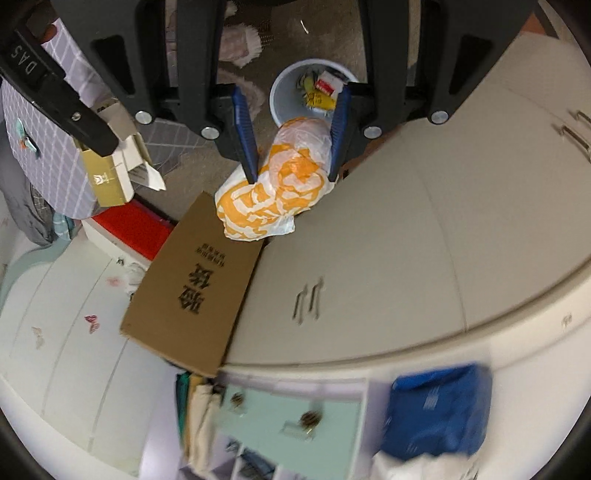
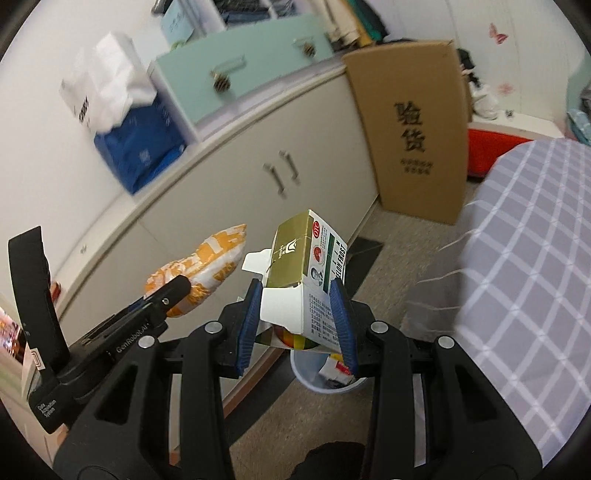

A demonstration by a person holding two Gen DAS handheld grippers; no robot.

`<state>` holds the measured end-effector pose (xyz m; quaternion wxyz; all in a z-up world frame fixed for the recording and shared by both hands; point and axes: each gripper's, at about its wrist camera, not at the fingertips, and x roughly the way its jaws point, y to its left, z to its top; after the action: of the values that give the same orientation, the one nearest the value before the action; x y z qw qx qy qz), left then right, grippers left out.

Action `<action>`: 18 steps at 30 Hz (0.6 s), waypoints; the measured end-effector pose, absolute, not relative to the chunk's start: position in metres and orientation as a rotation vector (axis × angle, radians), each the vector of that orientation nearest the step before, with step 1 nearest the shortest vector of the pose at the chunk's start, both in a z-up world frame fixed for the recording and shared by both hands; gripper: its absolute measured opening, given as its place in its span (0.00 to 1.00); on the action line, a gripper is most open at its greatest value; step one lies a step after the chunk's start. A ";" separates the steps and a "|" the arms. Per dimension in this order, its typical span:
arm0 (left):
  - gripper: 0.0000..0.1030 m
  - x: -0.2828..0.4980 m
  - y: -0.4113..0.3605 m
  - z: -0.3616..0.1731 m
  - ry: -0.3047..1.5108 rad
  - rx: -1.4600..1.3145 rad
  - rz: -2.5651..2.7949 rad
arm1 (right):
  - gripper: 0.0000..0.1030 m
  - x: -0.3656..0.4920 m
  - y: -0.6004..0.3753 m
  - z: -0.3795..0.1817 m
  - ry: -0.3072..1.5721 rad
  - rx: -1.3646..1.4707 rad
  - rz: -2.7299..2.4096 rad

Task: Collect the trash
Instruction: 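Carry the bread bag and green carton with both tools to the wastebasket, then open both tools to drop the bread bag and carton into the wastebasket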

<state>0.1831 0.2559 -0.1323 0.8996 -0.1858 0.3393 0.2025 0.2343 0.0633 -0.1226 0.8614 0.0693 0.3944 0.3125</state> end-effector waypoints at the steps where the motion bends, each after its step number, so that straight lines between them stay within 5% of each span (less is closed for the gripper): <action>1: 0.35 0.184 0.262 -0.139 0.715 -0.391 0.426 | 0.36 0.235 0.071 -0.127 0.835 0.137 0.659; 13: 0.35 0.189 0.306 -0.177 0.779 -0.436 0.479 | 0.39 0.255 0.127 -0.170 0.899 0.108 0.694; 14: 0.35 0.189 0.307 -0.179 0.783 -0.438 0.484 | 0.51 0.257 0.130 -0.172 0.891 0.104 0.698; 15: 0.35 0.190 0.310 -0.182 0.792 -0.443 0.486 | 0.74 0.262 0.136 -0.179 0.892 0.090 0.701; 18: 0.35 0.192 0.315 -0.191 0.827 -0.472 0.466 | 0.76 0.271 0.141 -0.200 0.946 0.081 0.670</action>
<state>0.1917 0.3147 -0.1911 0.8629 -0.2250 0.3943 0.2221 0.2714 0.1412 -0.1999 0.8359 0.0382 0.4466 0.3166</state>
